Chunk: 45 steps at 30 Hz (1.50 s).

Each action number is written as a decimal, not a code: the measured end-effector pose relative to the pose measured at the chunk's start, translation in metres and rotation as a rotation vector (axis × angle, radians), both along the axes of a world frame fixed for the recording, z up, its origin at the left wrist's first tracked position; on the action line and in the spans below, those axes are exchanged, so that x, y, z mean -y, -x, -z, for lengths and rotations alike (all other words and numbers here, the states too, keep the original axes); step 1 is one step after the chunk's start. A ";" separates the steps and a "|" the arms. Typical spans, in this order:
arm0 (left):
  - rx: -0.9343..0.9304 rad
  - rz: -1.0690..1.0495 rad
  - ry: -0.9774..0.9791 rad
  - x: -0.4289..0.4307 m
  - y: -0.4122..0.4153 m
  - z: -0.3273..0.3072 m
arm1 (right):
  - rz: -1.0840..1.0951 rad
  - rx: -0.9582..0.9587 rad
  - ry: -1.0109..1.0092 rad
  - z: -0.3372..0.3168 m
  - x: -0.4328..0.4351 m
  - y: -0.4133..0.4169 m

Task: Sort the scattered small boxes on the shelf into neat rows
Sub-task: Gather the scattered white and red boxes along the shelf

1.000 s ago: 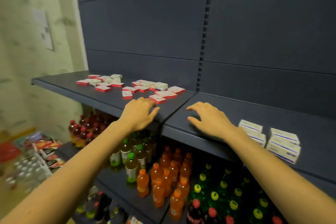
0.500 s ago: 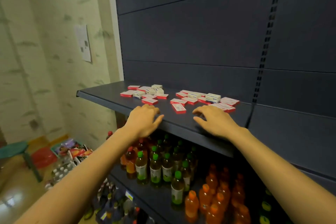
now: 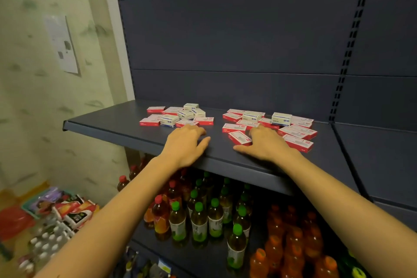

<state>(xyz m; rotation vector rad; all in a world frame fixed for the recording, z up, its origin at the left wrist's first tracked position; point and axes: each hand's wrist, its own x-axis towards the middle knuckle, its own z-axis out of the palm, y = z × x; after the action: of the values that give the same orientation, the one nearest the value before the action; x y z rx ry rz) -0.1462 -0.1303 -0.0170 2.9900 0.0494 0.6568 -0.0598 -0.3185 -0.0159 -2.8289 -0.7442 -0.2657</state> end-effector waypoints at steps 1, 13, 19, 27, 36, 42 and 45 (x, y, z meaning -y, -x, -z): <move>0.007 0.016 0.006 -0.003 -0.009 -0.001 | 0.015 -0.013 0.013 0.001 -0.003 -0.006; -0.123 0.202 0.018 -0.011 -0.109 -0.012 | -0.019 -0.044 0.036 -0.025 0.015 -0.048; -0.405 0.346 0.027 -0.009 -0.148 -0.011 | 0.033 -0.005 -0.003 -0.031 0.031 -0.046; -0.413 0.523 0.059 -0.025 -0.161 -0.025 | 0.164 0.010 -0.066 -0.031 0.036 -0.038; -0.215 0.742 0.056 -0.018 -0.152 -0.042 | 0.293 0.078 -0.176 -0.024 0.046 -0.007; -0.162 0.899 0.150 0.028 -0.144 -0.045 | 0.409 0.099 -0.200 -0.024 0.076 0.033; -0.139 0.967 0.176 0.057 -0.138 -0.046 | 0.474 0.108 -0.207 -0.025 0.102 0.057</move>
<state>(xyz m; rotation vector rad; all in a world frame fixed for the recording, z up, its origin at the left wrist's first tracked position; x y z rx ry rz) -0.0086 -0.1875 0.0289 2.4287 -1.1579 0.2871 -0.1166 -0.4200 0.0094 -2.7640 -0.0431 -0.5356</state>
